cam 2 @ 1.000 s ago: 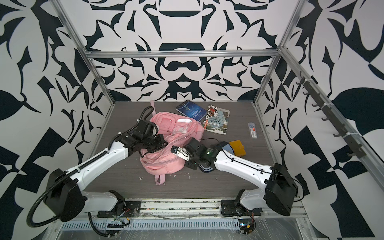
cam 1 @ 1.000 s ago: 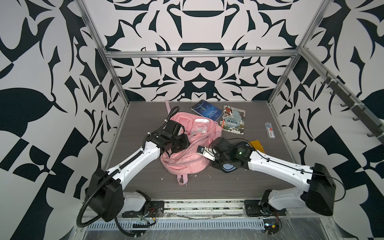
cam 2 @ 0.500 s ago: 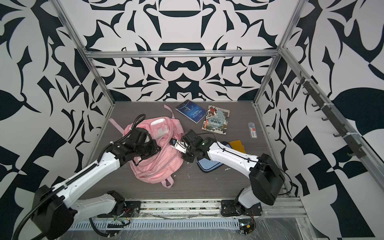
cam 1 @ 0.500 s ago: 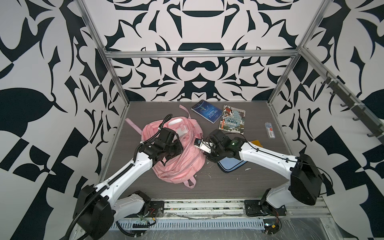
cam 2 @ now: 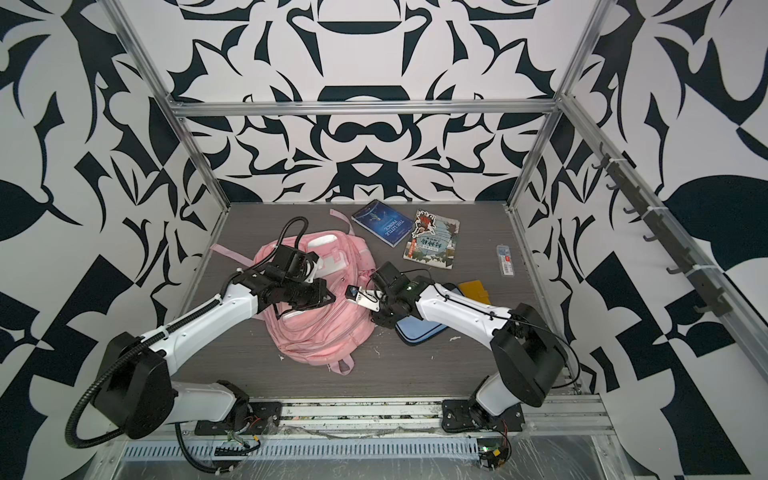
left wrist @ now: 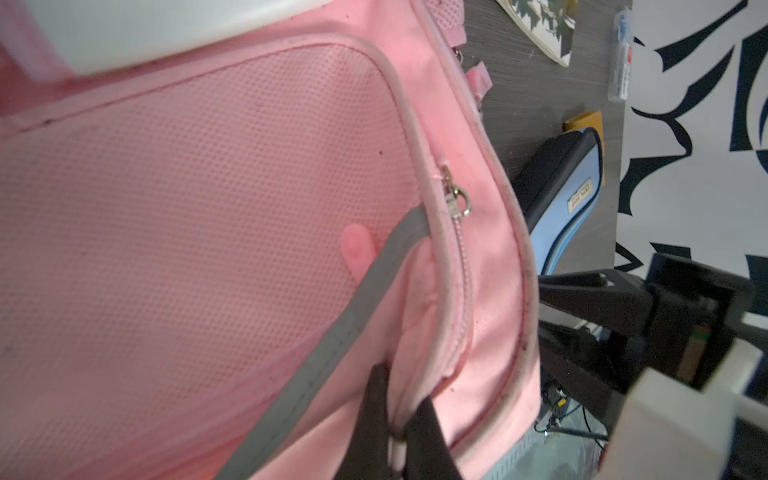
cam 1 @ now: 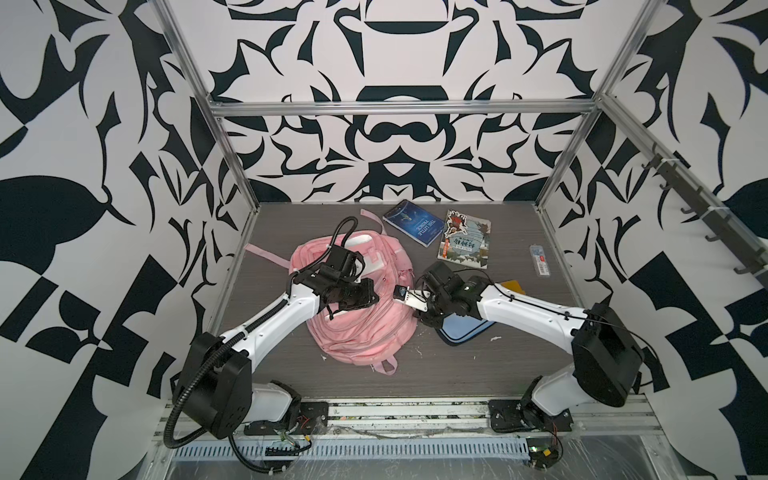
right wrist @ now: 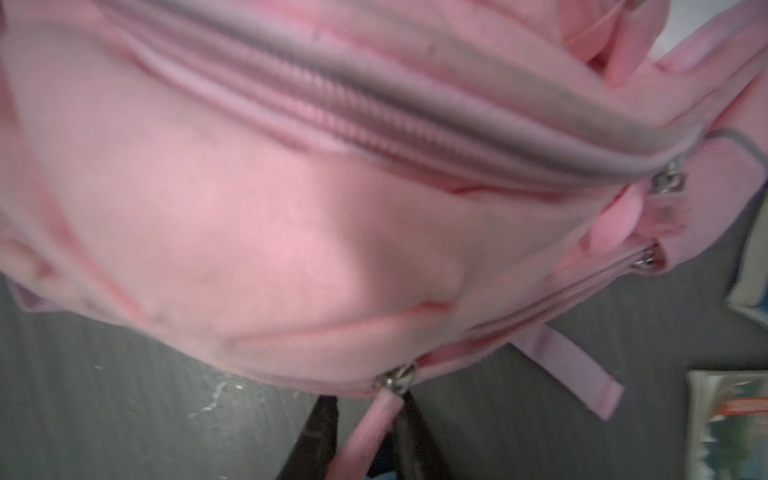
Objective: Pack the student bag
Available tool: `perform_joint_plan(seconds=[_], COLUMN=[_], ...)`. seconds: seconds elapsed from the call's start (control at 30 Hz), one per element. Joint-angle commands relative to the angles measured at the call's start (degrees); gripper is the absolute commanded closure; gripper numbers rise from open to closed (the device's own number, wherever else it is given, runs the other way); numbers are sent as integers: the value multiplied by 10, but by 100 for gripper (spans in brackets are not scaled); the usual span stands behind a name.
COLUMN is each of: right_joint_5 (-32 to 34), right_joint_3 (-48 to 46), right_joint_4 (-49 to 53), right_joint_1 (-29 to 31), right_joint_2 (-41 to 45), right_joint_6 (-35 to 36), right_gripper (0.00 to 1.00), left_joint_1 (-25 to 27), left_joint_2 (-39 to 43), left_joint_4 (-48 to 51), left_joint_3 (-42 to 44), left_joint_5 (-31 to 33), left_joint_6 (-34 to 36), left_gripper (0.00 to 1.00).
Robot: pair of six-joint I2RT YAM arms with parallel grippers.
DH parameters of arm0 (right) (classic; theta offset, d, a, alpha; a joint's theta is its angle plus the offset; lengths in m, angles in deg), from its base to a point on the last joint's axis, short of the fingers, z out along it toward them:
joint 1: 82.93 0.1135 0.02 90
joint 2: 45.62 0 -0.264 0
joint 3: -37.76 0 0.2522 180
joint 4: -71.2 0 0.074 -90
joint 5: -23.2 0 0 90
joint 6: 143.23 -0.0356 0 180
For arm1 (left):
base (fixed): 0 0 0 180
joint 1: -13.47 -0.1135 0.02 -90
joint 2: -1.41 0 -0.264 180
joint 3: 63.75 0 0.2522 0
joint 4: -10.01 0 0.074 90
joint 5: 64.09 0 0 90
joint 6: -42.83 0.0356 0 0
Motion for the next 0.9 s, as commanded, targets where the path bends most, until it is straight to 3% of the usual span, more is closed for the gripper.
perform_joint_plan(seconds=[0.0, 0.07, 0.17, 0.33, 0.6, 0.73, 0.87], right_joint_5=[-80, -115, -164, -192, -232, -211, -213], right_joint_3=[19, 17, 12, 10, 23, -20, 4], right_joint_4=[34, 47, 65, 79, 136, 103, 113], right_joint_1=[-12, -33, -79, -125, -131, -131, -131], right_joint_2=[33, 47, 57, 58, 53, 84, 61], right_joint_6=[-17, -33, -50, -55, -23, -28, -26], right_gripper=[51, 44, 43, 43, 46, 46, 47], left_joint_1=[0, -1, -4, -10, -40, -63, -74], left_joint_2=[-17, -19, -14, -2, 2, 22, 21], left_joint_4=[-9, -15, -33, -47, -35, -44, -31], left_joint_3=[-11, -12, -2, 9, 6, 5, -1], left_joint_5=[-96, -115, -144, -177, -243, -291, -339], left_joint_6=[36, 42, 45, 56, 93, 102, 122], left_gripper=[100, 100, 100, 100, 100, 100, 100])
